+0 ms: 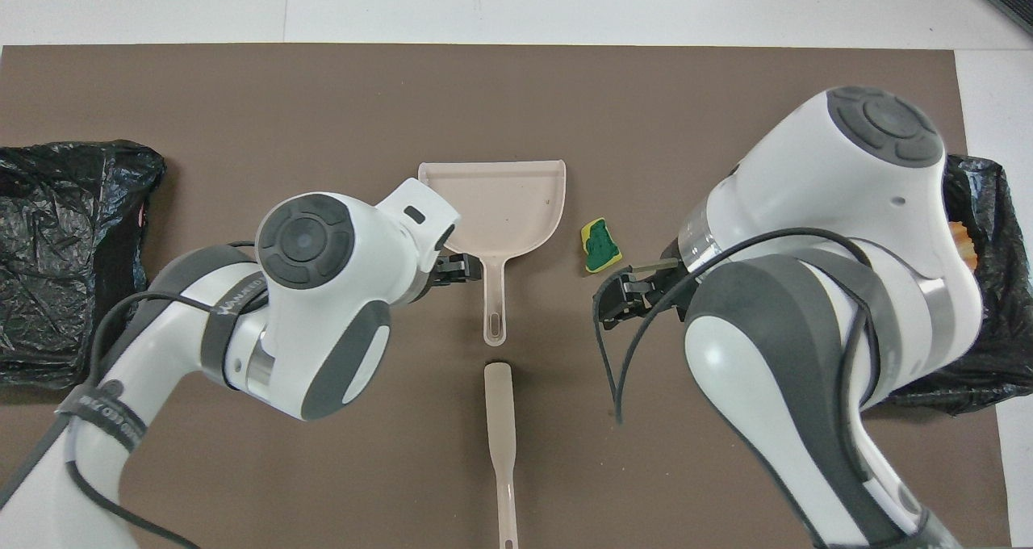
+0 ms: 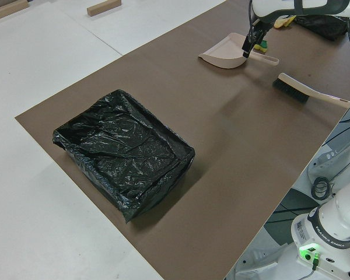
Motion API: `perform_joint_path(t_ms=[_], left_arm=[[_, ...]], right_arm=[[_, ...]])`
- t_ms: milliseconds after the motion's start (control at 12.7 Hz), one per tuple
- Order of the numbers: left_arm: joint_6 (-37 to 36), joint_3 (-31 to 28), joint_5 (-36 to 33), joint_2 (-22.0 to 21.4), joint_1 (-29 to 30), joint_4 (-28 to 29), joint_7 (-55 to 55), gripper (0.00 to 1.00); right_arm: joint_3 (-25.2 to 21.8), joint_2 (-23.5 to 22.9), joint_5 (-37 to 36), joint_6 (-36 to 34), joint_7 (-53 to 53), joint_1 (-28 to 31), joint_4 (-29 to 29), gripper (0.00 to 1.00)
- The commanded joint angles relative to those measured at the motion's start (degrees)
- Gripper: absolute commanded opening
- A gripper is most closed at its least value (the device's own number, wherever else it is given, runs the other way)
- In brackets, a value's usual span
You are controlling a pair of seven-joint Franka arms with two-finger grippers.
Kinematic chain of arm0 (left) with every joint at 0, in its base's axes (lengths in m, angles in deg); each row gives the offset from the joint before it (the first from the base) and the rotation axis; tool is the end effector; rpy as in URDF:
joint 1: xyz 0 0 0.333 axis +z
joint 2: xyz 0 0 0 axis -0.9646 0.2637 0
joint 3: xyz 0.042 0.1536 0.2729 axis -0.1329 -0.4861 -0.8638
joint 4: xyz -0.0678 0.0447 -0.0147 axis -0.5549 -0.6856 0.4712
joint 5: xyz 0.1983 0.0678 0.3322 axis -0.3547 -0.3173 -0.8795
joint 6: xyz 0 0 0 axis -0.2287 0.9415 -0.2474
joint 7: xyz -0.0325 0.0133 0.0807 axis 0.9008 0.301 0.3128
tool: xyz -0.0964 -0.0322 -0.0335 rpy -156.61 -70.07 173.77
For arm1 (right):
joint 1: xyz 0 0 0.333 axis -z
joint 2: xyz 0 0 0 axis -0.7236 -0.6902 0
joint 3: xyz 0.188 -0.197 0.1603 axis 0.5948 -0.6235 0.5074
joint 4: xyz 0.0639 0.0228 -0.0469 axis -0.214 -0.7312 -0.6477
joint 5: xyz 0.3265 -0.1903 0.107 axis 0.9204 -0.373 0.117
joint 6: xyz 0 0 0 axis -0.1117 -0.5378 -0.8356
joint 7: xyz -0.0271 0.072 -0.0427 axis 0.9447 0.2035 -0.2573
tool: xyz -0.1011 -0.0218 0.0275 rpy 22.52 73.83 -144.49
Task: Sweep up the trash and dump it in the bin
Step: 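Grasp the dustpan handle with the left gripper while the right gripper withdraws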
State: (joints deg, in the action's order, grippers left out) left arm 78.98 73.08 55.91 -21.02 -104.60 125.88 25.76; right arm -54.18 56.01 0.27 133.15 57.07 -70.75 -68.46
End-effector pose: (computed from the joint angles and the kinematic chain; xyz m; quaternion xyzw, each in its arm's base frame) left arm 0.5039 -0.3387 0.4207 0.9974 0.0163 0.0212 0.0674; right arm 0.5187 0.2107 0.5057 -0.9826 -0.0616 0.1342 0.1127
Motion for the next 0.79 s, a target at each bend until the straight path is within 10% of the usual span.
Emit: perform_joint_path(t_ms=[0,710], left_arm=[[1.49,-0.94,0.54,3.33,-3.41,-2.79,3.10,1.00],[6.15,-0.94,-0.34,9.04,-8.43,-2.61,8.20,0.95]], right_arm=[[0.53,11.12,0.38,8.64,2.00,-0.83,-17.48,1.00],[0.97,19.33,1.43,16.85,-4.24,-7.25,-30.71,1.00]])
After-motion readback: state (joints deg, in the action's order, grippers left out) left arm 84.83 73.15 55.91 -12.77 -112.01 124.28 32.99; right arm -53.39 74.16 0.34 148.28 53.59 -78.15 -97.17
